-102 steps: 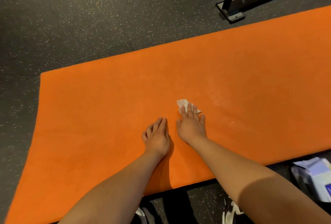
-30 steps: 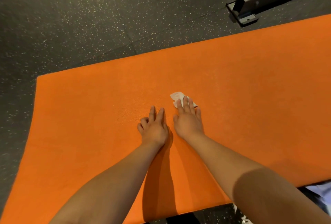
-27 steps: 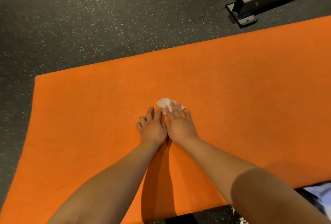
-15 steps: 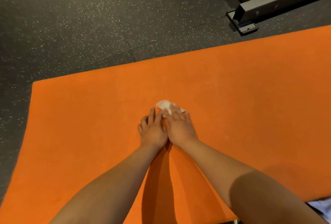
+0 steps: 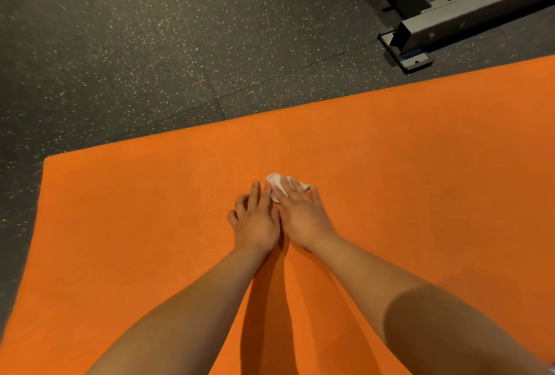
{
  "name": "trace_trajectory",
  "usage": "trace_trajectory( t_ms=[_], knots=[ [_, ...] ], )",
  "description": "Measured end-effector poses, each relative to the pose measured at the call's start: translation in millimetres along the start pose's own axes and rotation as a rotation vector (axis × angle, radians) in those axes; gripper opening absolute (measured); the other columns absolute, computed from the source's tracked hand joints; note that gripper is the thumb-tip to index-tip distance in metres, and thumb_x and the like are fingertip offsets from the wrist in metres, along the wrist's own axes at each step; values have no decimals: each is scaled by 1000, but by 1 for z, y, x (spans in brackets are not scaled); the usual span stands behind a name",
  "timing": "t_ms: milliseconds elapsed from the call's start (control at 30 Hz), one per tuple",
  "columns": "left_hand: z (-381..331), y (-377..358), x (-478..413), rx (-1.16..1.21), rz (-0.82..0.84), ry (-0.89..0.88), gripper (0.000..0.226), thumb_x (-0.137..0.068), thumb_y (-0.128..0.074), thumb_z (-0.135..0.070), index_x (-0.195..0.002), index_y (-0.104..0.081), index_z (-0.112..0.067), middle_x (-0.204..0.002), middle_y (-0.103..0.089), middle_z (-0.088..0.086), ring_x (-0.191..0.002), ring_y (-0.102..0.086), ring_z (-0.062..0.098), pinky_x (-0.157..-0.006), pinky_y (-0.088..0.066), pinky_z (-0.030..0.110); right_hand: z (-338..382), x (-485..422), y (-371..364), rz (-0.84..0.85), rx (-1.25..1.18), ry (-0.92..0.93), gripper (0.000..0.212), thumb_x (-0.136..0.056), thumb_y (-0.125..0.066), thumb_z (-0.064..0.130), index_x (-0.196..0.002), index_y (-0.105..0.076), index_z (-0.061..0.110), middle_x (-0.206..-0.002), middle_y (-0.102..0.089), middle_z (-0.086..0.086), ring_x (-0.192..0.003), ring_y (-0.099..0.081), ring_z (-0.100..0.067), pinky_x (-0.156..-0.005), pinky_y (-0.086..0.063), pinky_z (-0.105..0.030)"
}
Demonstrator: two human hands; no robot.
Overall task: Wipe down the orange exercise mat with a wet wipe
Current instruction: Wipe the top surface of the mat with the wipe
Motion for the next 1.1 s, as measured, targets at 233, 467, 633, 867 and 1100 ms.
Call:
trace_trajectory(
  t_ms=[233,467,633,867,1100],
  knots=[
    [0,6,-8,-2,-9,31,55,-100,-40,-43,-153,-24,-41,-165,-9,-10,-142,-15,27,-113,-14,49,-26,-16,20,-108,-97,-341,60,-108,-27,36,-163,-6,25,-170,10,0,-155,16,-17,-124,7,-48],
    [2,4,-8,7,-46,13,52,-100,-42,-43,-151,-32,-38,-165,-16,-8,-143,-19,27,-117,-13,50,-3,-18,11,13,7,-44,53,-109,-26,34,-161,-16,31,-170,1,4,-156,11,-15,-124,4,-51],
    [-3,12,-16,13,-40,29,50,-98,-46,-36,-148,-36,-37,-158,-24,-5,-135,-27,29,-113,-20,45,-32,-20,23,-98,-28,-376,59,-108,-26,34,-162,-6,25,-170,11,-1,-155,16,-19,-124,3,-53],
    [-10,19,-42,92,-29,-45,56,-100,-43,-28,-155,-31,-30,-168,-13,2,-148,-17,33,-120,-16,45,-2,-32,16,-34,14,-24,55,-109,-27,30,-162,-15,26,-170,-1,0,-156,8,-16,-125,3,-48],
    [-12,13,-46,52,-36,-10,54,-104,-37,-42,-156,-25,-38,-168,-7,-5,-148,-10,30,-120,-9,47,-39,-47,35,-180,-132,-429,61,-106,-32,34,-162,-10,22,-170,9,-6,-155,16,-20,-123,8,-47]
  ],
)
Point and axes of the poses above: each hand's wrist, its own x-axis away from the middle knuckle, its own y-axis out of the back of the hand, z = x × y, the point moved 1 cm from there along -x, towards the middle knuckle
